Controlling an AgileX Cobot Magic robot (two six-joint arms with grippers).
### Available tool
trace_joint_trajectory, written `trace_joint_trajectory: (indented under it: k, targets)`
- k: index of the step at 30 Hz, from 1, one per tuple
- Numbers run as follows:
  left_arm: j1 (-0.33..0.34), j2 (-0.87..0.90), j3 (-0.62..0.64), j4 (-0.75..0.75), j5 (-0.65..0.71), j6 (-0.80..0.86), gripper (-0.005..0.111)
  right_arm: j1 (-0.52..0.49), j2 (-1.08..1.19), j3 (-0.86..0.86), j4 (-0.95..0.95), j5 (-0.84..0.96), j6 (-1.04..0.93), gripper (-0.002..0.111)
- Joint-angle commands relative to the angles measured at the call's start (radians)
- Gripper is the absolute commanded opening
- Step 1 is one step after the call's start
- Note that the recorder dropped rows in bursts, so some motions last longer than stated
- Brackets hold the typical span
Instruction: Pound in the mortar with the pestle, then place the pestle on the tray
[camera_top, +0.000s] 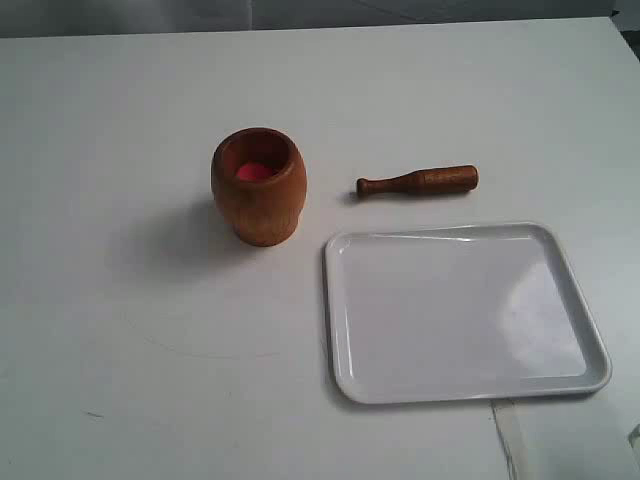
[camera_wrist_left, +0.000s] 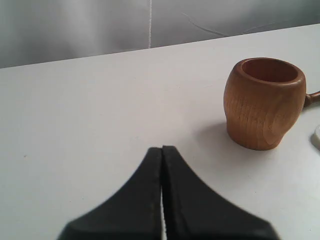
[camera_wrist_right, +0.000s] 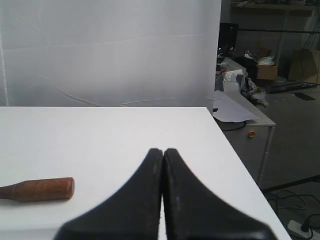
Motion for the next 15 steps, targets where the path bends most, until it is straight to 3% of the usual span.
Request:
trace_joint_trajectory:
  k: [1, 8, 15]
  targets:
    - [-0.008, -0.001, 0.001, -0.007, -0.003, -0.008, 0.000, -0.008, -0.003, 0.003, -0.006, 0.003, 0.001, 0.000]
    - [-0.008, -0.001, 0.001, -0.007, -0.003, -0.008, 0.000, -0.008, -0.003, 0.003, -0.006, -0.004, 0.001, 0.000]
    - [-0.008, -0.001, 0.001, -0.007, -0.003, -0.008, 0.000, -0.008, -0.003, 0.003, 0.218, -0.135, 0.001, 0.000]
